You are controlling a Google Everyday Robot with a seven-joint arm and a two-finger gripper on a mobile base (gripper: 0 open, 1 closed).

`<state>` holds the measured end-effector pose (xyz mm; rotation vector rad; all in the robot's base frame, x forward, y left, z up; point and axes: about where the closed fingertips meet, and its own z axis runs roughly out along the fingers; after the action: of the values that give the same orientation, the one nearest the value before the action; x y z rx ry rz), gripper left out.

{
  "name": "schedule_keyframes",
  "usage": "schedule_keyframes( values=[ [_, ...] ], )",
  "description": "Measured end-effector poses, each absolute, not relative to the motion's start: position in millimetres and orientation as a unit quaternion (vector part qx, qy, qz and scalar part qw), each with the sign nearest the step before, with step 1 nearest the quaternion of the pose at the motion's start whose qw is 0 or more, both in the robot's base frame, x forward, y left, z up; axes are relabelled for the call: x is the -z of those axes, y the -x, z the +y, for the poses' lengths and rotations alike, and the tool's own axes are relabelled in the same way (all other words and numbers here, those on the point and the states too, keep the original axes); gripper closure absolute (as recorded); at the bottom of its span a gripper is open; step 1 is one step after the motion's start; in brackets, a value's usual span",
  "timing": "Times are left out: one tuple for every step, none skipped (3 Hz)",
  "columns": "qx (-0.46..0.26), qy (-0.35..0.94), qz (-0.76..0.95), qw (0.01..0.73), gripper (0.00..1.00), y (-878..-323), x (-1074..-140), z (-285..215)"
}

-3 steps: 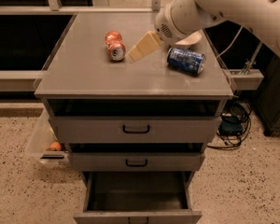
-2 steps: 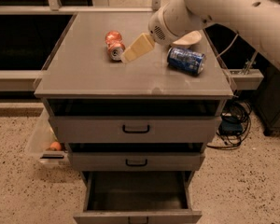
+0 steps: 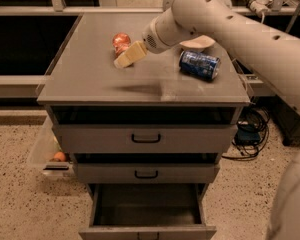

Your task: Place coke can into bottom drawer

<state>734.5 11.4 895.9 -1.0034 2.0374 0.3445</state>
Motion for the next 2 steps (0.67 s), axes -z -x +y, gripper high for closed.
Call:
schedule_keyframes(
  values=[
    [-0.152,0.391,0.810,0.410,0.00,-758.5,-877.5,31.6],
    [-0.165,0.376,0.817,0.406,0.00,-781.3,-857.7,43.0]
  ],
)
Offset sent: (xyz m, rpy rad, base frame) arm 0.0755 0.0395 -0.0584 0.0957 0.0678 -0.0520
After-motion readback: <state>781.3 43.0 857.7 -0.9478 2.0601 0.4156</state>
